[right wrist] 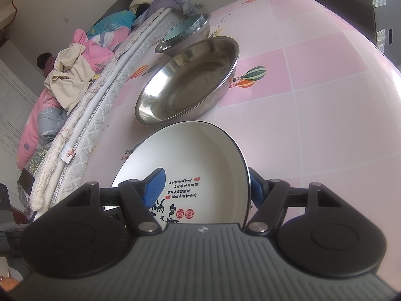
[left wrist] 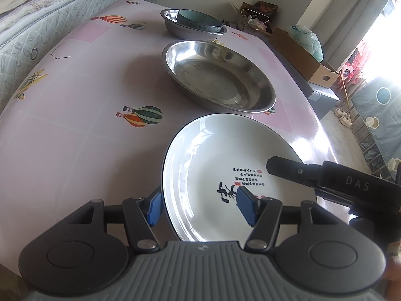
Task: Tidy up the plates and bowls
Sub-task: 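Hold the white plate rim firmly with both grippers, then lift the white plate with both grippers and carry it toward the bowl stack, then lower the white plate onto the table beside the stack and open both grippers, then close both grippers on the rim of the steel bowl holding the teal bowl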
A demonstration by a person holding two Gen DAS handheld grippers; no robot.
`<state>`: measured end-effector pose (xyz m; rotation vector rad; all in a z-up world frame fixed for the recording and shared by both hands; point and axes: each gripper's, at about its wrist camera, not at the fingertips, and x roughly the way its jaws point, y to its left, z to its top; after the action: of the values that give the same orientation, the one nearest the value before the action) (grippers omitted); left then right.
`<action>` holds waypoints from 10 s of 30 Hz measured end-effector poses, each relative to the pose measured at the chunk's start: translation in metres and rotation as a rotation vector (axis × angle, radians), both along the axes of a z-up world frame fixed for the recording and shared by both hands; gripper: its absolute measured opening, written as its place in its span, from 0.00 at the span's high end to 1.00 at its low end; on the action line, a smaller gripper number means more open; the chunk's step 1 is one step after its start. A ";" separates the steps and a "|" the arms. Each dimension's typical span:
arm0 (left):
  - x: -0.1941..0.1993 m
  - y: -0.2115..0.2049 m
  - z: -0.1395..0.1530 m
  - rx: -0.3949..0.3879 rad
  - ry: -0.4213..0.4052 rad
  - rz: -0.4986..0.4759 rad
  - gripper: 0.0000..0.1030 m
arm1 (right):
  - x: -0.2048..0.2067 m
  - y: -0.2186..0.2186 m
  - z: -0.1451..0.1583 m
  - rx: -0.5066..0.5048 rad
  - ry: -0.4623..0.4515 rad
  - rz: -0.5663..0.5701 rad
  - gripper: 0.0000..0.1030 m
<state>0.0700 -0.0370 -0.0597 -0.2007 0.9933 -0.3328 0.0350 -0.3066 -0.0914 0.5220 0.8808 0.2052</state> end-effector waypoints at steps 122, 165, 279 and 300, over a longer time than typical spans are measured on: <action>0.009 0.017 -0.008 -0.063 -0.007 0.048 0.55 | -0.013 -0.040 -0.035 0.324 0.015 -0.121 0.75; -0.007 -0.019 -0.001 0.253 -0.095 0.039 0.63 | -0.030 0.026 -0.004 -0.315 -0.151 0.018 0.73; 0.290 0.044 0.052 0.064 -0.151 0.192 0.48 | 0.314 -0.038 0.058 -0.103 -0.154 -0.005 0.63; 0.381 0.026 0.013 -0.040 0.041 0.187 0.81 | 0.418 -0.032 0.000 -0.012 0.022 0.014 0.84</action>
<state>0.4506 -0.0111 -0.0463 -0.3350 1.0003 -0.1780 0.4525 -0.3385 -0.0913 0.5079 0.9065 0.2076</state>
